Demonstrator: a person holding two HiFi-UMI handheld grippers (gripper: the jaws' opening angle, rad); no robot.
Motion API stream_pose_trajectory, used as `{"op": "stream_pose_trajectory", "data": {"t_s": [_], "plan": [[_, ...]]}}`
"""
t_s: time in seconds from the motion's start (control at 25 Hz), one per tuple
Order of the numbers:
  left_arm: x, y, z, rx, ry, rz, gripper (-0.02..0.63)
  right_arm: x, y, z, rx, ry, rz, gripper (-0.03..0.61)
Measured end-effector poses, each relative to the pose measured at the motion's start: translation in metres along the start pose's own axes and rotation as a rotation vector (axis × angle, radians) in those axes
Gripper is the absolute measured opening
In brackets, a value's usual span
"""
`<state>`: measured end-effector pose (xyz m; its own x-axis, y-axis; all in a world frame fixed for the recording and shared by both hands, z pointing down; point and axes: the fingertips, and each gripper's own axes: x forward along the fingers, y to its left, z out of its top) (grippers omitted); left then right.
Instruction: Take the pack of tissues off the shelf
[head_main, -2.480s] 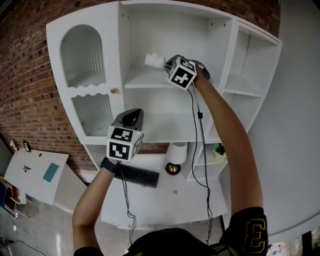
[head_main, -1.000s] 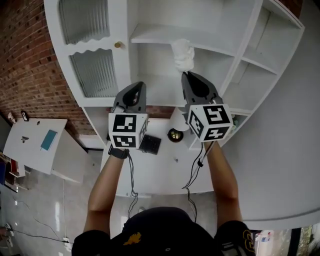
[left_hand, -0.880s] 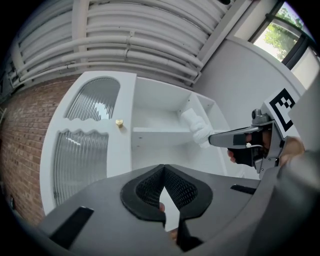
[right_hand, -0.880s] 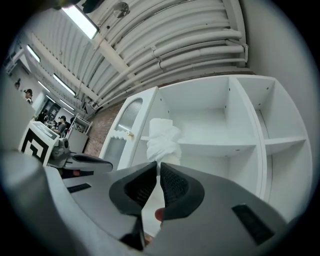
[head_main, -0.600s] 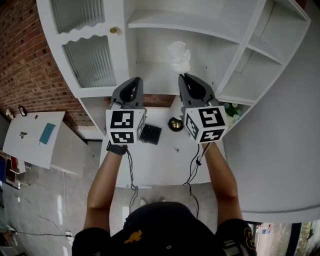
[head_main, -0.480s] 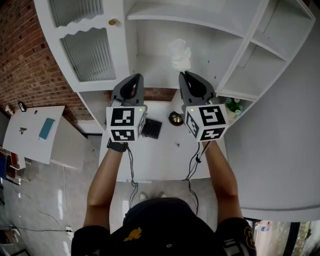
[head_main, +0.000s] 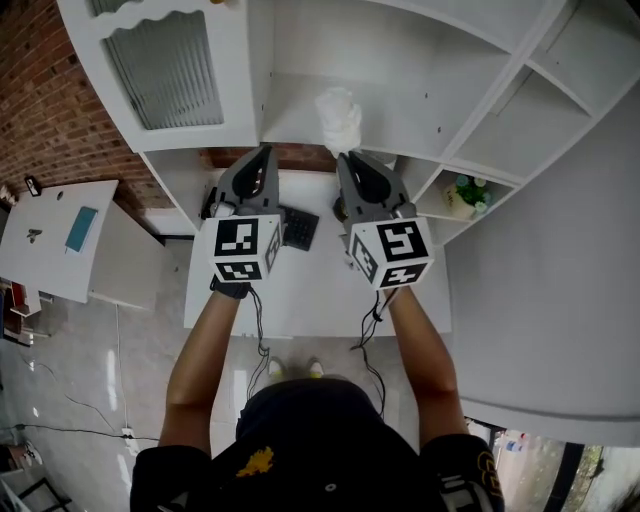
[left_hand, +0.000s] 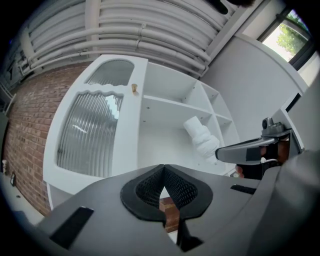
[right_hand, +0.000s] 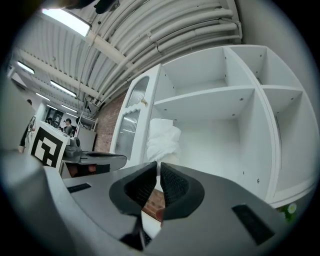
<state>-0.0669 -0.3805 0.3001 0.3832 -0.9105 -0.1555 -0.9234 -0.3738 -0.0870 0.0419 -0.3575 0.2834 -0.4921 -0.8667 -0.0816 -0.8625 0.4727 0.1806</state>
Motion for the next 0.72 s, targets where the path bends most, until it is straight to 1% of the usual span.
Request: {"op": "stream_pose_trajectory", "data": {"t_s": [0.04,0.12,0.44,0.6,0.72], "plan": [[-0.002,0.001,-0.007,-0.007,-0.004,0.009,0.017,-0.001,0.004,-0.008,0.006,0.005,0.003,0.026],[-0.006,0.005,-0.024,-0.016,0.013,0.028,0.017,-0.003,0.012,-0.027,0.017,0.024,0.005,0.026],[-0.032,0.001,-0.109,-0.075,0.131,0.053,0.017,-0.018,0.032,-0.111,0.087,0.125,0.010,0.026],[-0.043,-0.006,-0.155,-0.078,0.196,0.053,0.017,-0.025,0.041,-0.155,0.152,0.189,0.026,0.026],[-0.047,-0.011,-0.190,-0.081,0.238,0.061,0.017,-0.029,0.047,-0.188,0.170,0.237,0.032,0.026]]}}
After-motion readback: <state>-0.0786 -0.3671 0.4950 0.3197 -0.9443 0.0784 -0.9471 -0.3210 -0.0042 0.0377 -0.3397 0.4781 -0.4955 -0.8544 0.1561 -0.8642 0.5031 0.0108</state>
